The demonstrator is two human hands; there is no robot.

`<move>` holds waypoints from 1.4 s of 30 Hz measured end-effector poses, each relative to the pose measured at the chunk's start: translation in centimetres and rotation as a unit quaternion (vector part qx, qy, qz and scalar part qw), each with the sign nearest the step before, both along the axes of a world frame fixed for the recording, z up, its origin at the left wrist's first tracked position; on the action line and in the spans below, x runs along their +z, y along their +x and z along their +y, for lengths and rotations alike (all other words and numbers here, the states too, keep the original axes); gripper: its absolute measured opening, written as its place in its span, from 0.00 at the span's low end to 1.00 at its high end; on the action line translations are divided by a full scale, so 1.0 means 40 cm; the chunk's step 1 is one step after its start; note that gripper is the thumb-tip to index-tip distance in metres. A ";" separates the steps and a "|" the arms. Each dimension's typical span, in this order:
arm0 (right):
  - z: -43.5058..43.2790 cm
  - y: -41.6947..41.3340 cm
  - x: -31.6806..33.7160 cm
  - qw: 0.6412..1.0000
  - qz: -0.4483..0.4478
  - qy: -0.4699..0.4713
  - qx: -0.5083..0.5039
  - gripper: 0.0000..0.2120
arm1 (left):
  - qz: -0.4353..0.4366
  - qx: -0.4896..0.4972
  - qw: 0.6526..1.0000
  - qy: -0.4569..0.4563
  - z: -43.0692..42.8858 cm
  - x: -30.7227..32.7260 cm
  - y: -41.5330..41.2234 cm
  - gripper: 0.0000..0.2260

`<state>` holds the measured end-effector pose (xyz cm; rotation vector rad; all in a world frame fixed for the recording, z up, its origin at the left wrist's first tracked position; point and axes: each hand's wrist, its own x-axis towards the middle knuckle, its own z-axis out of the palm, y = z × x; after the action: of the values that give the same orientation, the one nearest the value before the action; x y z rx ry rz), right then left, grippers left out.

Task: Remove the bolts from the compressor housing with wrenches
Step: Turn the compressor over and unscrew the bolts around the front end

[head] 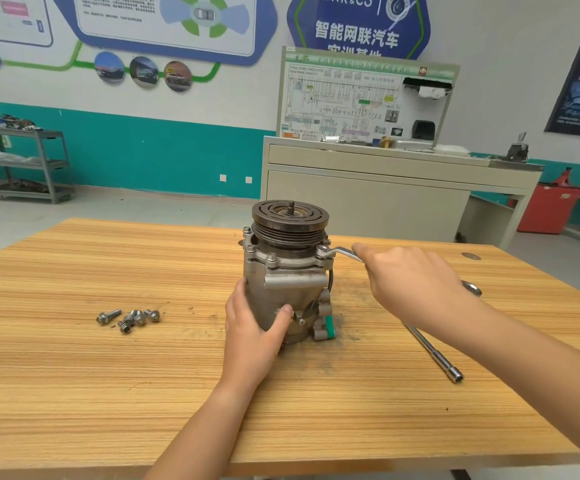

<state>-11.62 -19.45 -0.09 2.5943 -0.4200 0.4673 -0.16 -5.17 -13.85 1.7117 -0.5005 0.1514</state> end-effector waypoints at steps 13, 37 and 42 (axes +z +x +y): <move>0.047 0.012 0.034 0.991 0.085 -0.101 0.001 0.12 | -0.005 0.003 1.000 0.000 -0.004 -0.004 0.003 0.37; -0.103 0.141 -0.010 0.933 -0.257 0.202 0.149 0.12 | -0.003 -0.001 1.000 0.002 0.002 -0.002 0.002 0.38; -0.026 -0.017 -0.031 0.912 -0.278 0.192 0.234 0.14 | -0.001 -0.001 1.000 0.002 0.001 -0.001 0.000 0.37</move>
<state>-12.31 -20.49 -1.32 2.9056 -0.0533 1.4392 -0.17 -5.12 -13.89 1.7153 -0.5030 0.1507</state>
